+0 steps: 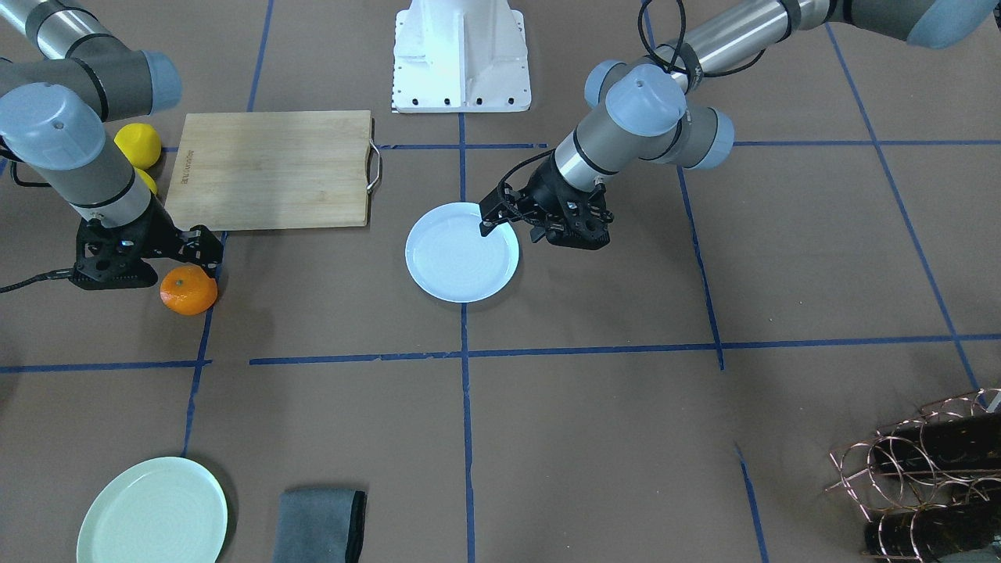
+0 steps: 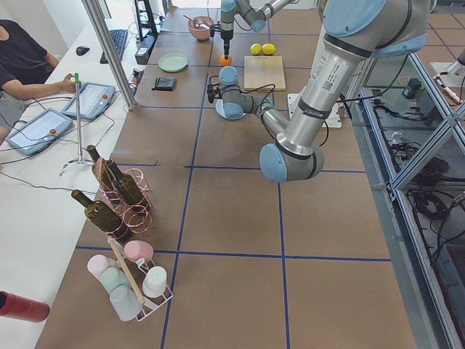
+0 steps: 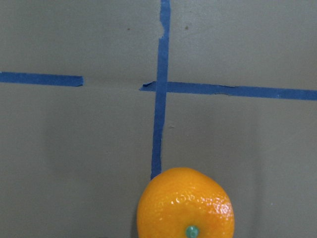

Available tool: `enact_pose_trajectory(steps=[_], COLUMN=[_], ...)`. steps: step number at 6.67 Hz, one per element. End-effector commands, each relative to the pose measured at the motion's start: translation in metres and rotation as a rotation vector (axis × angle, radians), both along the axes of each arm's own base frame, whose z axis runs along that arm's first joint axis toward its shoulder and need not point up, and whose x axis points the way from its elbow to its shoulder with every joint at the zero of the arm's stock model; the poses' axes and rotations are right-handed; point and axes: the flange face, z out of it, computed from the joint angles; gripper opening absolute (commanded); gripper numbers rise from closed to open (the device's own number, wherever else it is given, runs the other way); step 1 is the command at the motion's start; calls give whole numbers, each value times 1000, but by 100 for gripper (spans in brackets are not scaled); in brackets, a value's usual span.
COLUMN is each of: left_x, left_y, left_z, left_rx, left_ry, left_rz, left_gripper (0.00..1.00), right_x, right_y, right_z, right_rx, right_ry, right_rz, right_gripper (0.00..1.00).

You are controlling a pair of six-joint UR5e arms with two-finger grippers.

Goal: Pick orange to plate
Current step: 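Close the right gripper on the orange and lift it while the left arm withdraws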

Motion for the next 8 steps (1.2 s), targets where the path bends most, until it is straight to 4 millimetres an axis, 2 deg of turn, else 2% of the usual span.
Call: enact_pose_trajectory(steps=[1, 3, 4, 6, 7, 8], left_x=[-1, -3, -11, -50, -79, -127], left_y=[0, 2, 5, 10, 4, 6], left_z=[0, -4, -4, -8, -18, -6], left_rx=[4, 10, 20, 42, 61, 67], left_ry=[4, 12, 17, 47, 72, 75], left_rz=[-2, -2, -14, -42, -75, -116], left_gripper=[96, 99, 99, 99, 99, 99], right_x=[-7, -14, -15, -19, -23, -27], right_y=[0, -4, -4, -5, -4, -6], right_z=[16, 21, 29, 36, 40, 36], right_rx=[15, 8, -3, -13, -18, -15], right_ry=[-2, 6, 18, 28, 34, 29], right_rz=[3, -2, -1, -6, -12, -12], right_gripper=[100, 100, 100, 100, 100, 90])
